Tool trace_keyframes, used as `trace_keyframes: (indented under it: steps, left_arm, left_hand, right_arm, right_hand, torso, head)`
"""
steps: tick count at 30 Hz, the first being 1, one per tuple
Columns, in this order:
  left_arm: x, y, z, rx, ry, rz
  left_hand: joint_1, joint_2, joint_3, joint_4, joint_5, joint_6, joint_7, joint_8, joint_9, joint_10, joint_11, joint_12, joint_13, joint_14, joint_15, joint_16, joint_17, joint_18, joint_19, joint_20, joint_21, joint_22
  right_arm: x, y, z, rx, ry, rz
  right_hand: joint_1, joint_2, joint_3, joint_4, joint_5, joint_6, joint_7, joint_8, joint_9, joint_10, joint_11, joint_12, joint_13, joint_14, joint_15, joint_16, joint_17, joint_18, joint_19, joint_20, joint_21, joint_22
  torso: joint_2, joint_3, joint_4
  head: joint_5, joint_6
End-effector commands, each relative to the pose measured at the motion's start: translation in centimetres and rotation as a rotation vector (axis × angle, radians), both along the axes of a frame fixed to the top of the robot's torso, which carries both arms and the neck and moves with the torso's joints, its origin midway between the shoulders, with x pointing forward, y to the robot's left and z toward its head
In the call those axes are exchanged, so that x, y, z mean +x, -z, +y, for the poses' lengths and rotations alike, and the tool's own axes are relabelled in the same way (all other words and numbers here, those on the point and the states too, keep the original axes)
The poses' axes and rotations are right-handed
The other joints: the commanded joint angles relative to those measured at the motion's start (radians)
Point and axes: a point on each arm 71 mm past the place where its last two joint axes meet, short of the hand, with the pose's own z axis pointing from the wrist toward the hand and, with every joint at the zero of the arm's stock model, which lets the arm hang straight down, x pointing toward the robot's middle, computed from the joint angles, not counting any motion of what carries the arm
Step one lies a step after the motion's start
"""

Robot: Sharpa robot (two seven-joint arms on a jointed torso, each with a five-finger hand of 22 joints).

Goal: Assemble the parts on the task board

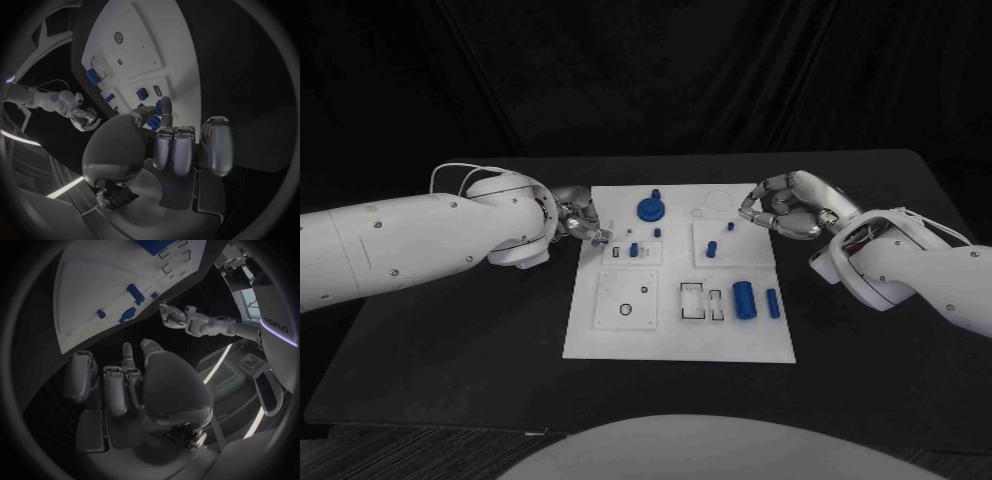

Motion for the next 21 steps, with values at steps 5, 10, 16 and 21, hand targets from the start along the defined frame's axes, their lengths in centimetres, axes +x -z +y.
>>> trace_keyframes:
  steps: [5,10,16,21]
  left_arm:
    - [0.0,0.4,-0.6,-0.005,0.011,-0.009]
    - [-0.1,0.9,-0.7,-0.002,0.017,0.005]
    - [-0.3,1.3,-0.7,0.003,0.021,0.023]
    - [-0.4,1.6,-0.8,0.005,0.024,0.032]
  left_hand:
    - [-0.015,-0.001,0.093,-0.02,0.008,0.01,-0.012,0.006,0.031,0.106,-0.011,0.004,0.264,0.114,-0.018,0.013,0.266,-0.014,0.022,-0.005,-0.009,0.202]
    - [-0.017,0.0,0.093,-0.019,0.008,0.01,-0.012,0.006,0.031,0.106,-0.011,0.004,0.264,0.114,-0.018,0.013,0.266,-0.014,0.022,-0.005,-0.009,0.202]
    - [-0.019,0.001,0.092,-0.017,0.008,0.011,-0.012,0.007,0.032,0.106,-0.011,0.004,0.264,0.114,-0.018,0.013,0.266,-0.014,0.022,-0.004,-0.01,0.202]
    - [-0.02,0.002,0.091,-0.017,0.008,0.012,-0.012,0.007,0.032,0.106,-0.011,0.004,0.264,0.114,-0.018,0.013,0.266,-0.014,0.022,-0.004,-0.009,0.202]
  right_arm:
    - [0.0,0.1,0.1,0.001,0.01,0.002]
    - [-0.1,0.1,0.1,0.001,0.01,0.002]
    - [-0.1,0.1,0.1,0.001,0.01,0.002]
    - [0.0,0.1,0.1,0.001,0.01,0.002]
  right_hand:
    - [0.019,0.004,0.034,0.0,0.027,-0.009,-0.002,0.02,-0.01,0.102,0.004,0.017,0.27,0.103,0.0,0.025,0.278,-0.012,-0.005,0.001,-0.019,0.182]
    - [0.023,0.003,0.037,-0.001,0.034,-0.009,-0.002,0.021,-0.011,0.102,0.004,0.017,0.27,0.103,0.0,0.025,0.278,-0.012,-0.005,0.001,-0.02,0.182]
    - [0.026,0.003,0.04,-0.002,0.042,-0.01,-0.002,0.021,-0.011,0.102,0.004,0.017,0.27,0.103,0.0,0.025,0.278,-0.012,-0.005,0.001,-0.02,0.182]
    - [0.028,0.002,0.041,-0.002,0.047,-0.01,-0.002,0.022,-0.012,0.102,0.004,0.017,0.27,0.103,0.0,0.025,0.278,-0.012,-0.005,0.001,-0.02,0.182]
  torso:
    - [0.0,-0.0002,0.0007]
    - [-0.001,0.0002,0.0007]
    - [0.0,-0.0001,0.0]
    - [0.0,0.0,0.0001]
  head:
    - [-0.001,0.0]
    - [-0.001,0.0]
    - [-0.001,0.0]
    - [0.001,0.0]
